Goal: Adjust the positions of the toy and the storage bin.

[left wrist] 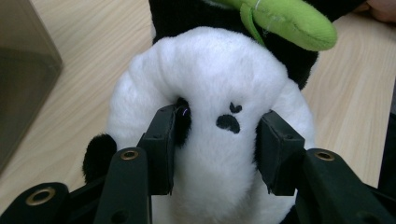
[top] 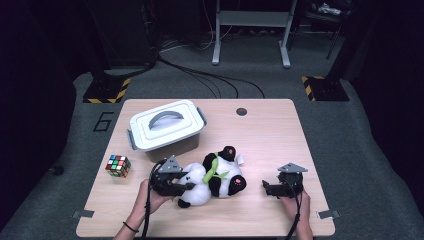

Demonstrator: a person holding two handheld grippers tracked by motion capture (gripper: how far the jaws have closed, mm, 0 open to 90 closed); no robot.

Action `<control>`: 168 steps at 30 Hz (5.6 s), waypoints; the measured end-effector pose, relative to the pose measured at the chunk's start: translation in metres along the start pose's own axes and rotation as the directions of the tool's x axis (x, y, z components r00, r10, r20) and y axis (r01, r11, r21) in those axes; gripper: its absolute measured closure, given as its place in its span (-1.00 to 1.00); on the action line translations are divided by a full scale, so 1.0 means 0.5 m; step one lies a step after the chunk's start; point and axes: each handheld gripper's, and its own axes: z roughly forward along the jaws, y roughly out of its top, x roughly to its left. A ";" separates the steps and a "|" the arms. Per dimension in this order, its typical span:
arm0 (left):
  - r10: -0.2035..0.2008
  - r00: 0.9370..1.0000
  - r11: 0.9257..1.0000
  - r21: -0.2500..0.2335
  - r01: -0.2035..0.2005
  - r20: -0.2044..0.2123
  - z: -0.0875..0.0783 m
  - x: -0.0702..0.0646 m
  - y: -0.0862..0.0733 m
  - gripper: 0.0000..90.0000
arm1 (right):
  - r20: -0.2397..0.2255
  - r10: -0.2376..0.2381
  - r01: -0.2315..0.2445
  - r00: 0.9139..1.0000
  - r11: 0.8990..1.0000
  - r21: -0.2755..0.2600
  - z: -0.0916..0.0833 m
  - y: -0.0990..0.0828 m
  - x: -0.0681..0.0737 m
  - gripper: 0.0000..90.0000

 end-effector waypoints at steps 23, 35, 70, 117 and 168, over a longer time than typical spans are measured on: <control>-0.059 0.998 0.998 -0.012 0.059 -0.025 -0.050 0.005 -0.033 -0.30 | 0.001 0.002 -0.002 1.000 1.000 -0.001 0.000 0.000 0.000 -0.90; -0.158 0.980 0.981 -0.133 0.142 -0.117 -0.135 0.033 -0.017 -0.67 | 0.001 0.001 -0.001 1.000 1.000 0.000 0.000 0.000 0.000 -0.90; -0.448 0.805 0.894 -0.200 0.401 -0.388 -0.169 0.319 -0.002 -0.71 | 0.004 0.001 -0.001 1.000 1.000 -0.004 0.000 0.000 -0.001 -0.89; -0.358 0.901 0.934 -0.101 0.343 -0.245 -0.087 0.358 0.070 -0.68 | 0.006 0.001 -0.001 1.000 1.000 -0.006 0.001 0.000 -0.001 -0.89; -0.279 0.938 0.960 -0.042 0.276 -0.206 0.002 0.344 0.156 -0.68 | 0.006 0.005 -0.005 1.000 1.000 -0.006 0.000 0.000 -0.001 -0.88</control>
